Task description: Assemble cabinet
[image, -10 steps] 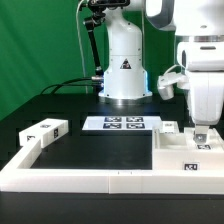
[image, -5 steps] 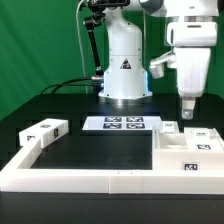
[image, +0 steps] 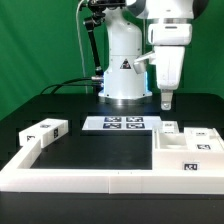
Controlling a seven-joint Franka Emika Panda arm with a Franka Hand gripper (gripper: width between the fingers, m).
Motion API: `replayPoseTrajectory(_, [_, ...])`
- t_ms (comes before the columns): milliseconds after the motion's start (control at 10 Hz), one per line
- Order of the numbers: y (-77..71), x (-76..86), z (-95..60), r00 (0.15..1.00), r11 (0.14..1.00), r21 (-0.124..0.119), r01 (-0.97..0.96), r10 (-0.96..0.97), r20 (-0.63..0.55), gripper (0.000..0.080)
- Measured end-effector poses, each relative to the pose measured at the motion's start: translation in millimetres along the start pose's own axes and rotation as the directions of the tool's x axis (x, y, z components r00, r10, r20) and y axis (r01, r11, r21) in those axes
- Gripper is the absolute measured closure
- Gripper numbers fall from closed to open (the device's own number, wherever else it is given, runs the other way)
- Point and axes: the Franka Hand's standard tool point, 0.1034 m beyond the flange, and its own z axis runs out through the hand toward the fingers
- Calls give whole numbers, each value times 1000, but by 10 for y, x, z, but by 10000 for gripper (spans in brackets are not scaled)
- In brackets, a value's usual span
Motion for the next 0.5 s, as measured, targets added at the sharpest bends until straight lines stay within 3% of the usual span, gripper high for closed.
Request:
replayPoseTrajectory(300, [17, 11, -5, 1000, 1000, -2, -10, 10, -1, 2])
replayPoseTrajectory(500, [-86, 46, 39, 1000, 1000, -5, -18, 18, -10, 2])
